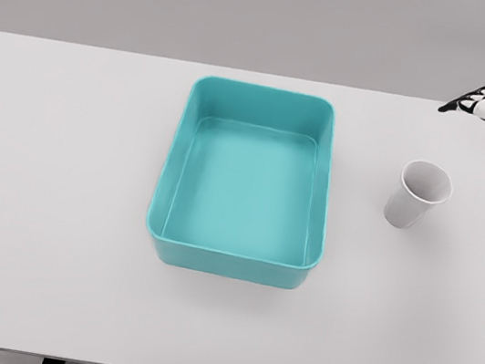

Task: Put the paper cup into the basket with your right arm

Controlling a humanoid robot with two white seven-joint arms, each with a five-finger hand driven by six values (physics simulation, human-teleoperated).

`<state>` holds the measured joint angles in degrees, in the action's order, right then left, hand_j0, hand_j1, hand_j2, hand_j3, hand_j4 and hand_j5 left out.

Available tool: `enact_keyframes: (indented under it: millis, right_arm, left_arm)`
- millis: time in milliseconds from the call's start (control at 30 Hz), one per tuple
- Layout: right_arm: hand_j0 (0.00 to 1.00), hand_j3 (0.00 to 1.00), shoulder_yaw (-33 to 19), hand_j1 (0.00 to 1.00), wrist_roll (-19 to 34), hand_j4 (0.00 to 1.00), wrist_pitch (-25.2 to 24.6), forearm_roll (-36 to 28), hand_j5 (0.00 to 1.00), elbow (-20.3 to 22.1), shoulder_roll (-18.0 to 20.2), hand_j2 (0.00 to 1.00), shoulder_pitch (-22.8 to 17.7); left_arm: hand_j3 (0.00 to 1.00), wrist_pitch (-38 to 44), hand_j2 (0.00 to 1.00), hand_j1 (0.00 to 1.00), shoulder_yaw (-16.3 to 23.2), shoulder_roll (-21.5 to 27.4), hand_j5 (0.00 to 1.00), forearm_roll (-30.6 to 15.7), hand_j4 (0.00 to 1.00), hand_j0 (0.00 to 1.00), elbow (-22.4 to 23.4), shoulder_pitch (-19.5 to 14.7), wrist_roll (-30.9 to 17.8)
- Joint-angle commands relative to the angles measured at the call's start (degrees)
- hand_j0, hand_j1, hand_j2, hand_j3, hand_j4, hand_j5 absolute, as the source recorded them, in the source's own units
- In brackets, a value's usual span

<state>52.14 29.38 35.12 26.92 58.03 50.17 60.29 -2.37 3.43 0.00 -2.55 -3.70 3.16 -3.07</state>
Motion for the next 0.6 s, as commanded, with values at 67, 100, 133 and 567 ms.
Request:
enact_keyframes:
  millis: [67, 100, 133, 567]
  right_arm:
    - [1.00, 1.00, 0.0, 1.00, -0.5, 1.00, -0.1, -0.6, 1.00, 0.1, 0.5, 1.00, 0.0]
    - [1.00, 1.00, 0.0, 1.00, -2.0, 1.00, -0.1, -2.0, 1.00, 0.1, 0.7, 1.00, 0.0]
    - [1.00, 1.00, 0.4, 1.00, -4.5, 1.00, -0.1, -4.4, 1.00, 0.0, 1.6, 1.00, -0.1]
    - [1.00, 1.00, 14.1, 1.00, -25.9, 1.00, -0.1, -29.1, 1.00, 3.8, 12.9, 1.00, -6.4]
  left_arm:
    - [1.00, 0.0, 1.00, 1.00, 0.0, 0.0, 1.00, 0.0, 1.00, 1.00, 0.0, 0.0, 0.0]
    - [1.00, 0.0, 1.00, 1.00, 0.0, 0.0, 1.00, 0.0, 1.00, 1.00, 0.0, 0.0, 0.0]
    - [1.00, 0.0, 1.00, 1.00, 0.1, 0.0, 1.00, 0.0, 1.00, 1.00, 0.0, 0.0, 0.0]
    - [1.00, 0.0, 1.00, 1.00, 0.0, 0.0, 1.00, 0.0, 1.00, 1.00, 0.0, 0.0, 0.0]
